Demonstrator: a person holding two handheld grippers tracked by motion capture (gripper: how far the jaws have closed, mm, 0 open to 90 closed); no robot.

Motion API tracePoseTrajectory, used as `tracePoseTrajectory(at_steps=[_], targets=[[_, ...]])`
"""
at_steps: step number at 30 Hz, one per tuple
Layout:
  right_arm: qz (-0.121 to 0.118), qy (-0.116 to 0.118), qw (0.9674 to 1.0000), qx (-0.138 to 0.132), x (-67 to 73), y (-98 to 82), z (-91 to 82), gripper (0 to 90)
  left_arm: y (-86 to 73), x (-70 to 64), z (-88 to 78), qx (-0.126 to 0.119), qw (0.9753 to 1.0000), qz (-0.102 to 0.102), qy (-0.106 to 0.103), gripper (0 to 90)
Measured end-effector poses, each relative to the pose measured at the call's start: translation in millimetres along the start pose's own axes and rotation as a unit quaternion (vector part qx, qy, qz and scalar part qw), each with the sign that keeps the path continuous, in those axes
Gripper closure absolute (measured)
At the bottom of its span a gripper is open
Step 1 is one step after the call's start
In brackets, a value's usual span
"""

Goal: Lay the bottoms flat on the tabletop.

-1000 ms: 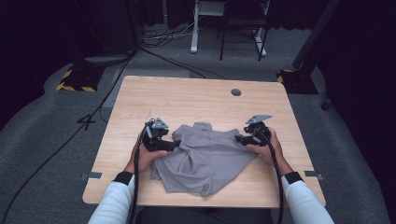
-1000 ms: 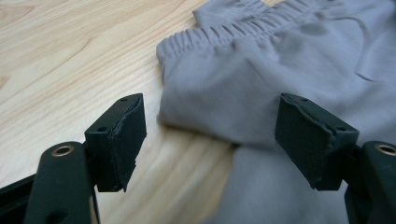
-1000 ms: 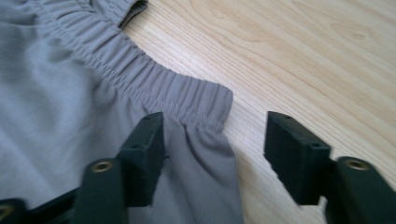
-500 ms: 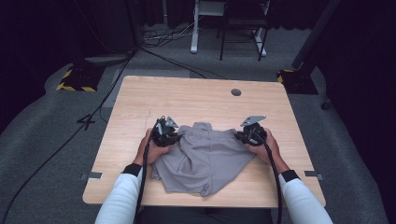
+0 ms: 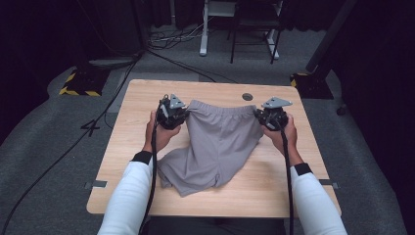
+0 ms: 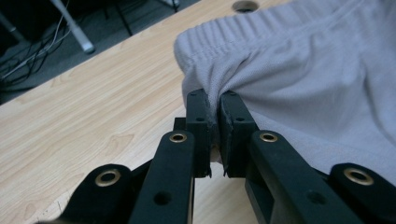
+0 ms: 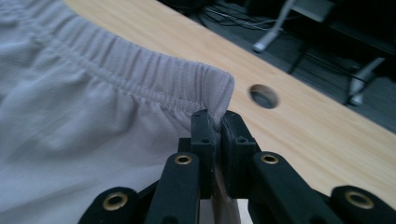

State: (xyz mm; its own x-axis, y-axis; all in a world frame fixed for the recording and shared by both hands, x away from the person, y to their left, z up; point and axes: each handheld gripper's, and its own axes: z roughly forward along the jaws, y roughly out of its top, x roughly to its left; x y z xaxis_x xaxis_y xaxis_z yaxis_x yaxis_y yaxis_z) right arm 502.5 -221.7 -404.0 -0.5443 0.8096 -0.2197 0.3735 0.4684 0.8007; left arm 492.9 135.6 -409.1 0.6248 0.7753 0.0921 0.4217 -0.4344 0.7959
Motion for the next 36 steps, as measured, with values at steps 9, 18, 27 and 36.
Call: tracePoseTrajectory(at_steps=[9,18,27,36], targets=[[0.037,-0.066,0.9925,0.096,-11.7,-16.2,44.1,70.5,-27.0,8.0,30.7,0.08,0.9945,-0.055,0.04,47.4],[-0.015,0.124,0.9888,0.081,22.7,-58.7,14.5,45.7,-91.1,-2.1,-18.7,0.094,0.9931,-0.023,-0.067,43.7],[-0.135,0.273,0.95,0.067,110.2,-81.2,-28.9,36.4,-134.7,-39.5,-55.4,0.083,0.989,0.008,-0.122,46.1],[-0.175,0.291,0.9378,0.072,124.4,-86.6,-22.8,34.7,-156.8,-62.9,-76.7,0.085,0.9838,0.001,-0.158,48.0]])
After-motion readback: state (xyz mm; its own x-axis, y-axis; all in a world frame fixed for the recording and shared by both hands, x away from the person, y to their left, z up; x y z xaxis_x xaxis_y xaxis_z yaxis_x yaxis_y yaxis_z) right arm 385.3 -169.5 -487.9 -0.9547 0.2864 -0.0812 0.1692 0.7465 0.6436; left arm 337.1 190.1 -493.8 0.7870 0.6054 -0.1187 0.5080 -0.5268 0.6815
